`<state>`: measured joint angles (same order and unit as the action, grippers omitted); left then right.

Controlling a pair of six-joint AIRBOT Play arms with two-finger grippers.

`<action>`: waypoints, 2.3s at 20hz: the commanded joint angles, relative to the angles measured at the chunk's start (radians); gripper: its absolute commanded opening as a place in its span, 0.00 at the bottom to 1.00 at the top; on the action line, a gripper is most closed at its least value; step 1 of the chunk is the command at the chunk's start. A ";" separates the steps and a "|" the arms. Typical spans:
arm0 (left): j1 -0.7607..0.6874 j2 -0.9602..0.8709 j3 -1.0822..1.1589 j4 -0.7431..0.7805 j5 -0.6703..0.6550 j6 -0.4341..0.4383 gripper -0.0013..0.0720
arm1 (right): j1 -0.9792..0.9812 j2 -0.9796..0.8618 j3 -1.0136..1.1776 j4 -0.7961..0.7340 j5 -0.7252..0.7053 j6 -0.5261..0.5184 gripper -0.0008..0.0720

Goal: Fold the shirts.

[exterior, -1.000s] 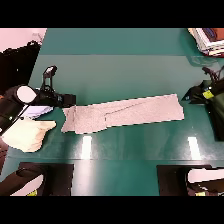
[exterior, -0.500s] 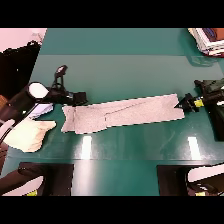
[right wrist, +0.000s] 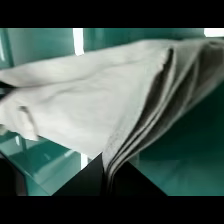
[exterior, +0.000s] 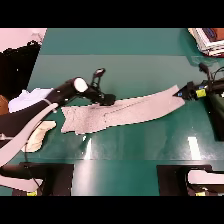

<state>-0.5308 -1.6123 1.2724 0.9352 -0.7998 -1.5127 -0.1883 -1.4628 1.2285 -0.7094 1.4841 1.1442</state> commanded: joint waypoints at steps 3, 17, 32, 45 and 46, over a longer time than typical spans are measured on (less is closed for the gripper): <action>-0.087 -0.150 0.132 -0.001 -0.010 0.002 0.05 | 0.109 0.150 0.081 0.158 0.026 0.045 0.03; -0.010 -0.073 0.134 0.008 -0.046 -0.002 0.05 | 0.515 0.149 0.356 0.160 -0.044 0.093 0.03; 0.496 0.477 0.134 0.357 -0.270 0.002 0.05 | 1.180 -0.266 0.357 0.159 -0.600 -0.032 0.38; 0.496 0.479 0.134 0.346 -0.360 0.002 0.05 | 0.568 0.012 -0.195 0.057 -0.393 -0.001 0.80; 0.496 0.479 0.134 0.339 -0.359 0.002 0.05 | 0.534 0.011 -0.223 0.062 -0.394 -0.001 0.94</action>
<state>-0.0357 -1.1343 1.4059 1.2884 -1.1572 -1.5105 0.4782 -1.4925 1.1275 -0.6426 1.0916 1.1389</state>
